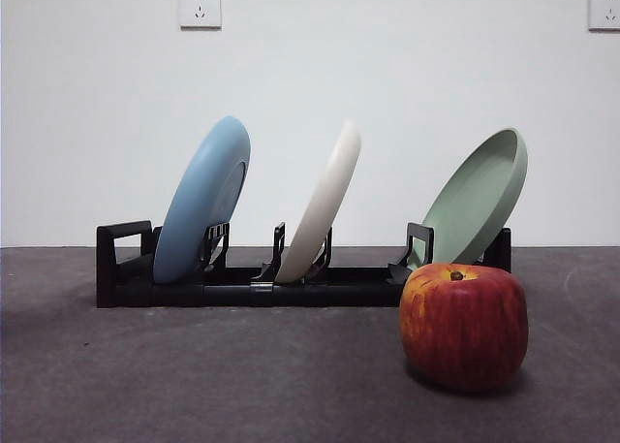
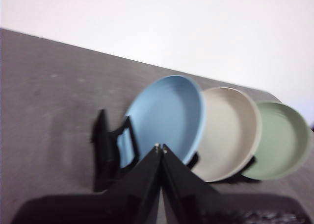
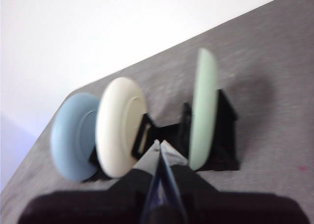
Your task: Take the blue plate from the plate rack,put the plate on the table,take the apple from the table,put the apple in the plate
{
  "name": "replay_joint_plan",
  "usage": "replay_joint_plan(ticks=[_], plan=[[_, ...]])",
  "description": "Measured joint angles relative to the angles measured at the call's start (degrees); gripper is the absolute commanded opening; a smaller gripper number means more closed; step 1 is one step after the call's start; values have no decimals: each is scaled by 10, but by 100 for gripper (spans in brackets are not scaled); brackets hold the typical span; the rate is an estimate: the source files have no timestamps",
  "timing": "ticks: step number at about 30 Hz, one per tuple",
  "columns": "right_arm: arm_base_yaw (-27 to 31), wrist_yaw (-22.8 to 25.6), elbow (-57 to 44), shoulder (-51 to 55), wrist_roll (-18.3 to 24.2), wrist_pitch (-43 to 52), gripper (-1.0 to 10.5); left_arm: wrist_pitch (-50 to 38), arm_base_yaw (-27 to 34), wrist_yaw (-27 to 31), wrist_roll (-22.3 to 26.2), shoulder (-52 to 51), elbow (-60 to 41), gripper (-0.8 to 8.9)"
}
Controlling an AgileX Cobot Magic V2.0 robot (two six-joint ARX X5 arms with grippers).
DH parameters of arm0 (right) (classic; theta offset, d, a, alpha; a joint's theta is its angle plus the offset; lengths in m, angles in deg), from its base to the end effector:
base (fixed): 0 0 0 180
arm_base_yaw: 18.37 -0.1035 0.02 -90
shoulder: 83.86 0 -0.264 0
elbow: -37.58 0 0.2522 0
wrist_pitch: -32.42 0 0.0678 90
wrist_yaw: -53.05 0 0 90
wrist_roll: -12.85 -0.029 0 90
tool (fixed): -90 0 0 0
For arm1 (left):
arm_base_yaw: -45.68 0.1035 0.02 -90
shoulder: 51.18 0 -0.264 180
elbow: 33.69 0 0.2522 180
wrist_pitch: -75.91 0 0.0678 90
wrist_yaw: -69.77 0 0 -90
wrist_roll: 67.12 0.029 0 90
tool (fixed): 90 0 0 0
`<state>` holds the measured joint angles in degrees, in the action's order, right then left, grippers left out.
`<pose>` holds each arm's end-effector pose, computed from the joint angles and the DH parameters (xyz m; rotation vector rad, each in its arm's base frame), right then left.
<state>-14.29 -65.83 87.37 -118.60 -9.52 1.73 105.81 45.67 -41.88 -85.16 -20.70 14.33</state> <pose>0.1370 0.0043 0.2943 0.4601 0.3453 0.3741 0.1255 -0.0107 0.2931 -0.3506 0.2709 -0.3402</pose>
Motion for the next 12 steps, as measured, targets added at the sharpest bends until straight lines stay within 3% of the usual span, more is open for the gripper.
replay_joint_plan(ticks=[6,10,12], plan=[[0,-74,107,-110,69,-74,-14,81,0,-37,27,134,138,-3],[0,-85,145,-154,115,-126,82,114,0,-73,44,192,194,1],[0,-86,150,-165,129,-136,171,122,0,-92,50,210,213,78]])
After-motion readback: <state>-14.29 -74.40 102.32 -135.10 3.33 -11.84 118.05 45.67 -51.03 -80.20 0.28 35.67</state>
